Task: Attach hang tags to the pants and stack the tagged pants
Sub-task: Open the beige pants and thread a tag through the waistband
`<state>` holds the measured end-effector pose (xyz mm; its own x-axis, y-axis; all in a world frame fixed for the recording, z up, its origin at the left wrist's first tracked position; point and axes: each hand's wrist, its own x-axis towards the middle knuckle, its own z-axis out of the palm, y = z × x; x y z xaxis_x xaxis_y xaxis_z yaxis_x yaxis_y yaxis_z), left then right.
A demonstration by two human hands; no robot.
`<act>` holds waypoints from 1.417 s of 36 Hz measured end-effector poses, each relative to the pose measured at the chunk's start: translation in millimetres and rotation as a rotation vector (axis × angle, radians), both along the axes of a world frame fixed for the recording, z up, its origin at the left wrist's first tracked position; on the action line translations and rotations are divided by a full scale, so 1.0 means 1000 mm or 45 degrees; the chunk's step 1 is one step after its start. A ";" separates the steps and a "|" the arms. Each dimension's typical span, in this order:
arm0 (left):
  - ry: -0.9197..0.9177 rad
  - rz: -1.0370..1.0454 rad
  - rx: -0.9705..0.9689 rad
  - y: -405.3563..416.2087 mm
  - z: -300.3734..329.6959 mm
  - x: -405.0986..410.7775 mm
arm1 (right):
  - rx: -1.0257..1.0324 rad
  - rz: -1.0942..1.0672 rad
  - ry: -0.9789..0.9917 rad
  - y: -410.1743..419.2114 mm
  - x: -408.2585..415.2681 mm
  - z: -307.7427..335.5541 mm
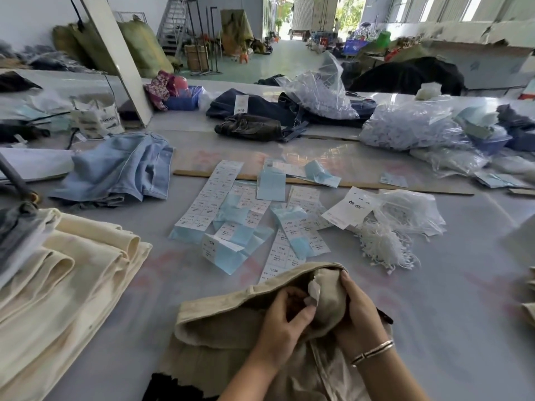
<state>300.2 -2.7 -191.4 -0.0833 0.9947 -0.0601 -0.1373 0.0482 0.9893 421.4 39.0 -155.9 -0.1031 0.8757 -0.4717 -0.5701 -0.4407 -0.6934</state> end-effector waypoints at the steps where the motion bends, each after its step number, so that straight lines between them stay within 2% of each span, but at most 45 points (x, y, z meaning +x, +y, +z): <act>1: -0.031 0.014 -0.011 0.000 -0.002 -0.002 | -0.003 -0.010 0.011 0.001 0.000 -0.001; 5: -0.020 -0.025 0.098 -0.003 -0.003 -0.005 | 0.073 -0.024 -0.018 0.003 -0.001 -0.004; 7: 0.008 -0.016 0.161 -0.004 -0.004 -0.005 | 0.116 -0.011 -0.113 0.003 -0.002 -0.005; 10: -0.024 0.070 0.141 -0.003 -0.007 -0.007 | 0.231 0.038 -0.300 0.001 -0.005 -0.007; 13: 0.025 0.136 0.100 0.000 -0.010 -0.006 | 0.319 0.099 -0.340 -0.003 -0.006 -0.011; 15: 0.014 0.175 0.050 0.002 -0.011 -0.009 | 0.353 0.097 -0.305 -0.004 -0.005 -0.014; 19: -0.209 0.123 -0.117 0.003 -0.008 -0.016 | 0.293 0.030 -0.126 -0.002 0.000 -0.025; 22: -0.151 0.039 -0.108 0.001 -0.006 -0.017 | 0.276 -0.023 -0.071 -0.004 0.005 -0.034; 29: -0.193 0.013 -0.184 0.002 -0.006 -0.016 | 0.304 -0.024 0.082 -0.008 0.006 -0.033; 36: -0.359 -0.058 -0.298 0.004 -0.004 -0.018 | 0.272 -0.054 0.175 -0.003 0.008 -0.037; 43: -0.373 -0.073 -0.274 0.005 -0.008 -0.020 | 0.239 -0.036 0.257 0.001 0.012 -0.042; 47: -0.212 -0.048 -0.244 0.004 -0.003 -0.020 | 0.338 -0.073 0.080 -0.002 0.012 -0.048; 49: 0.070 -0.076 -0.111 0.004 0.002 -0.025 | 0.460 -0.043 -0.122 -0.003 0.017 -0.044; 51: 0.493 -0.142 0.097 0.002 0.010 -0.039 | 0.634 0.132 -0.354 -0.003 0.026 -0.034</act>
<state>261.2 -0.8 -181.3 0.0237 0.9993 0.0289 0.2476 -0.0339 0.9683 447.2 36.4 -189.5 -0.1315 0.9909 -0.0273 -0.3083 -0.0670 -0.9489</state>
